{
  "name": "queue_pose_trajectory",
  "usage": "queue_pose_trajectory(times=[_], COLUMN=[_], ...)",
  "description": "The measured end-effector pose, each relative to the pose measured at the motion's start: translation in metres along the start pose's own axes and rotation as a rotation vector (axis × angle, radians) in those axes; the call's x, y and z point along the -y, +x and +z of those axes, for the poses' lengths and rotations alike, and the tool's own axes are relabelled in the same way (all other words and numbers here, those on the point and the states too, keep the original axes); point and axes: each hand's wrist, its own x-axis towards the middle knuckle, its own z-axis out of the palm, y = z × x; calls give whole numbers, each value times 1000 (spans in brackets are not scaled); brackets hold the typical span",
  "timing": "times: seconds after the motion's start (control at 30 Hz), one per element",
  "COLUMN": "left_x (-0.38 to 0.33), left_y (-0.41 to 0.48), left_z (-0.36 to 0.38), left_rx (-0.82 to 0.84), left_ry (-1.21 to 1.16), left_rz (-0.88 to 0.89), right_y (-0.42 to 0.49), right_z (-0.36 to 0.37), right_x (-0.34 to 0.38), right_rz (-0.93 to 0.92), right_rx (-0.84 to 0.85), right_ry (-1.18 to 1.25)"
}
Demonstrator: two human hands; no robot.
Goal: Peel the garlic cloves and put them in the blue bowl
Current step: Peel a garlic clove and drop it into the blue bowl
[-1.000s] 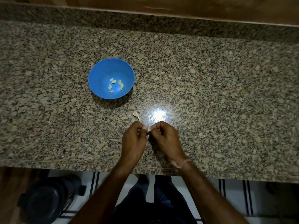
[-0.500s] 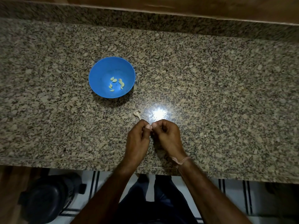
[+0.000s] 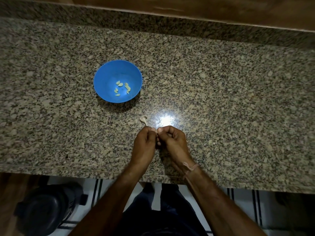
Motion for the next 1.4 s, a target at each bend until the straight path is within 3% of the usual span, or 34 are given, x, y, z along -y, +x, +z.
queue_pose_trajectory(times=[0.27, 0.47, 0.63, 0.83, 1.0, 1.4], left_x=[1, -1, -4, -10, -4, -7], left_y=[-5, -6, -13, -21, -19, -22], left_z=[-4, -7, -15, -28, -34, -37], left_rx=[-126, -200, -184, -187, -177, -92], left_ry=[326, 283, 233, 278, 151, 14], left_rz=[148, 157, 335, 514, 390, 316], right_y=[-9, -21, -32, -38, -38, -25], right_z=[6, 10, 13, 26, 33, 22], right_x=[4, 7, 16, 17, 13, 13], right_rz=[-40, -47, -114, 1, 131, 114], right_rx=[-3, 16, 38, -11, -15, -65], right_ry=[-31, -46, -109, 2, 199, 201])
